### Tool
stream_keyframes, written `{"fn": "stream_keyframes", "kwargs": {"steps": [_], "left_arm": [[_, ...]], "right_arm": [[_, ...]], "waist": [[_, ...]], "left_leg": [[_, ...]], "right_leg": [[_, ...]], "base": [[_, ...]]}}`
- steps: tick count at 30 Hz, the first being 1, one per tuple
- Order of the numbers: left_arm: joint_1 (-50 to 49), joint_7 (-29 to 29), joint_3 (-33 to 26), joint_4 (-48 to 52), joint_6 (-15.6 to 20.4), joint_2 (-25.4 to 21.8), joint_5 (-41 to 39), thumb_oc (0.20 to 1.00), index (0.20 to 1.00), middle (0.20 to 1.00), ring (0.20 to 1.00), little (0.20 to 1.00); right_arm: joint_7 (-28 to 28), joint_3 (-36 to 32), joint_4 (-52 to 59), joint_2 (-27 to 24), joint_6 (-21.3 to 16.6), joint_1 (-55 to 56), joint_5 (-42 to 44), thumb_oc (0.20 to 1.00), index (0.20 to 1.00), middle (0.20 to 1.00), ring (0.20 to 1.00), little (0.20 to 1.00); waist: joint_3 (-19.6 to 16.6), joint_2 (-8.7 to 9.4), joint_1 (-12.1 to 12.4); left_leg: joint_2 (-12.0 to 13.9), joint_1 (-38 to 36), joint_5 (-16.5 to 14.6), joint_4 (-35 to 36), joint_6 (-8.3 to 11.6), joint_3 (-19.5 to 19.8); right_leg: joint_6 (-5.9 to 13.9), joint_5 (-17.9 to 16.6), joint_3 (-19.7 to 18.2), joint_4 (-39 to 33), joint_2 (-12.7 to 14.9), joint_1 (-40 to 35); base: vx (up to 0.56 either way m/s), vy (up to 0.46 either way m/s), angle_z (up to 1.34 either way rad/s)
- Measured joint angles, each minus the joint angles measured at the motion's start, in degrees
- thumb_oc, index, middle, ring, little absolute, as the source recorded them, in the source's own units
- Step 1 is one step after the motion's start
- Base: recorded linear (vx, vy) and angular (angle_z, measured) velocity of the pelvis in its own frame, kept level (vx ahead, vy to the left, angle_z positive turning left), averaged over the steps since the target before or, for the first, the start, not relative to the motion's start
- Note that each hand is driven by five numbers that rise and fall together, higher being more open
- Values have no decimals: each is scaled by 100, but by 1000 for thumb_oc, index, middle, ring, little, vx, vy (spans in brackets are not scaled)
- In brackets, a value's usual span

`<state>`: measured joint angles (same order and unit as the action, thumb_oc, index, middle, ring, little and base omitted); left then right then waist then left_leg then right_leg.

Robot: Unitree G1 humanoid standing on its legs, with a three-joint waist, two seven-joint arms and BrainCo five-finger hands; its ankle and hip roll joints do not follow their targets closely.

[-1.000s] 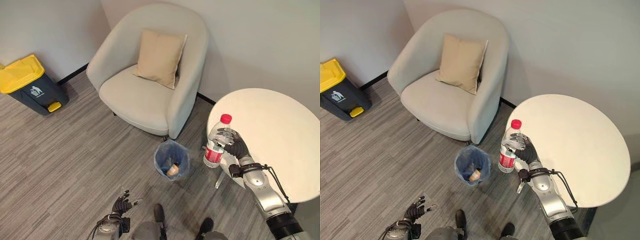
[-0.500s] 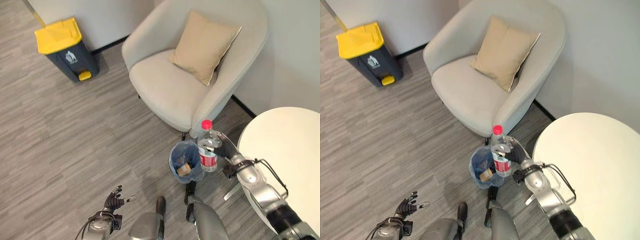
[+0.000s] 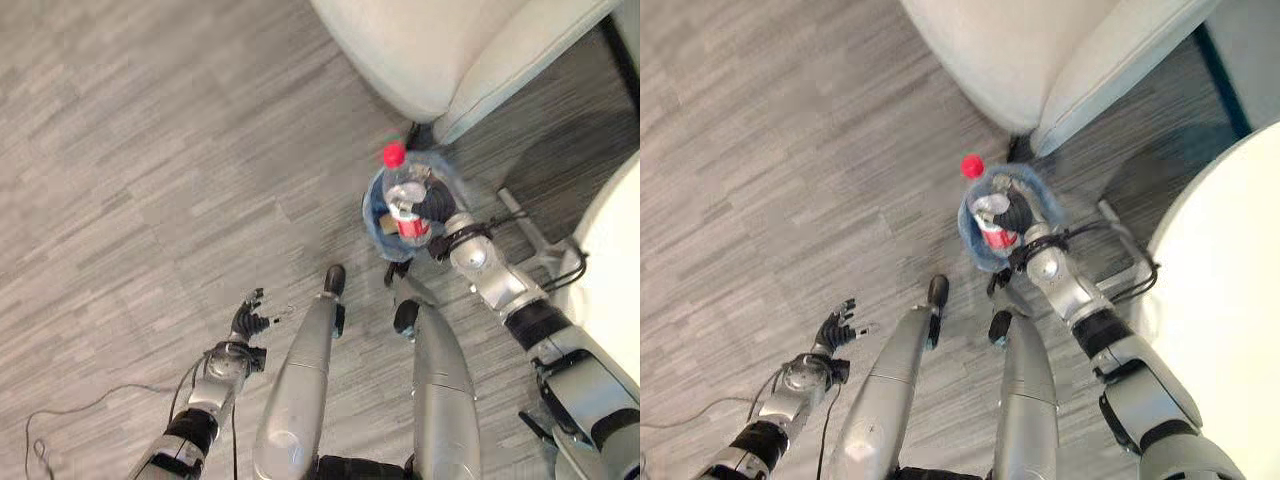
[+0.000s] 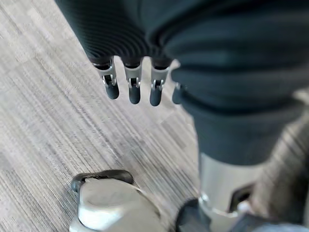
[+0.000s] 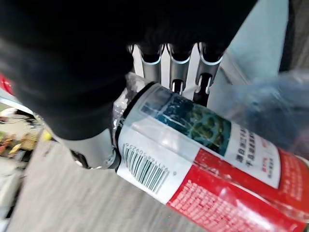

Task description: Gather garbage on tea table into small bin, then transfer packed bag to large trash can.

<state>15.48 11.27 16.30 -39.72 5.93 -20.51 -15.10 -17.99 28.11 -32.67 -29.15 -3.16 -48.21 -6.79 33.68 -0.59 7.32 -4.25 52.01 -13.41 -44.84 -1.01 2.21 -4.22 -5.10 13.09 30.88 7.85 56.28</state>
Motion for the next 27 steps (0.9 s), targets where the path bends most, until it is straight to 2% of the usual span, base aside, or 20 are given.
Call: {"fn": "stream_keyframes", "kwargs": {"steps": [2, 3, 4, 5, 7, 9, 15, 19, 22, 27], "left_arm": [[147, 34, 1, 62, 23, -85, -1, 1000, 1000, 1000, 1000, 1000], [195, 56, -7, 134, 46, -142, -1, 1000, 1000, 1000, 1000, 1000], [218, 92, 18, 256, 60, -250, -2, 1000, 1000, 1000, 1000, 1000], [261, 170, 198, 591, 105, -492, -4, 1000, 1000, 1000, 1000, 1000], [368, 196, 220, 648, 112, -529, -5, 1000, 1000, 1000, 1000, 1000], [379, 200, 323, 659, 113, -506, -5, 1000, 1000, 1000, 1000, 1000], [389, 198, 382, 810, 119, -451, -2, 1000, 1000, 1000, 1000, 1000], [388, 199, 377, 813, 116, -405, 3, 1000, 1000, 1000, 1000, 1000], [391, 199, 347, 824, 115, -380, 26, 1000, 1000, 1000, 1000, 1000], [379, 207, 331, 808, 119, -375, 50, 1000, 1000, 1000, 1000, 1000]], "right_arm": [[-142, 2, -243, 1, 28, -225, 12, 200, 200, 200, 200, 200], [-216, -6, -328, 2, 63, -309, 13, 200, 200, 200, 200, 200], [-307, -7, -447, 11, 79, -326, 27, 200, 200, 200, 200, 200], [-402, -16, -825, -2, 82, -630, 104, 200, 200, 200, 200, 200], [-469, -11, -1286, 5, 115, -1080, 193, 200, 200, 200, 200, 200], [-590, -32, -1599, -37, 129, -1148, 381, 1000, 1000, 1000, 1000, 1000], [-693, -121, -1555, -216, 144, -1075, 463, 1000, 1000, 1000, 1000, 1000], [-693, -162, -1211, -298, 137, -774, 332, 1000, 1000, 1000, 1000, 1000], [-675, 79, -622, -453, 129, -417, -208, 1000, 1000, 1000, 1000, 1000], [-624, 752, -746, -508, 250, -396, -1292, 1000, 1000, 1000, 1000, 1000]], "waist": [[3, 5, -5], [5, 3, -12], [-7, 11, -2], [-14, 14, 22], [0, -8, 81], [0, -9, 75], [-11, -26, 75], [-20, -31, 79], [-39, -22, -16], [-162, -17, -122]], "left_leg": [[-41, 421, -17, -295, -30, 3], [-42, 606, -72, -420, -125, 12], [11, 863, -63, -660, -154, -13], [-16, 1289, -57, -916, -125, 27], [0, 1694, 61, -963, 15, 42], [-11, 1875, 147, -933, 64, 46], [-72, 1839, 406, -515, 57, 32], [-94, 1547, 553, -178, 93, 27], [-91, 1239, 694, 196, 73, 18], [-87, 1079, 772, 437, 38, 3]], "right_leg": [[-4, 82, -12, 261, 75, 378], [63, 186, -42, 427, 84, 559], [124, 771, -151, 1394, 169, 969], [68, 1591, -483, 2606, 186, 1143], [-66, 1599, -450, 2614, 161, 1527], [-165, 1583, -473, 2620, 162, 1738], [-179, 1408, -508, 2341, 209, 1769], [-125, 1318, -493, 2050, 226, 1489], [-53, 1162, -496, 1631, 186, 1165], [26, 1033, -501, 1334, 160, 982]], "base": [[-35, -5, 15], [-27, 4, 27], [-26, 11, 40], [-17, -2, 31], [-2, -1, 9], [2, 6, 4], [-15, 3, 5], [-7, -7, 2], [-15, -27, -7], [-6, -22, -4]]}}
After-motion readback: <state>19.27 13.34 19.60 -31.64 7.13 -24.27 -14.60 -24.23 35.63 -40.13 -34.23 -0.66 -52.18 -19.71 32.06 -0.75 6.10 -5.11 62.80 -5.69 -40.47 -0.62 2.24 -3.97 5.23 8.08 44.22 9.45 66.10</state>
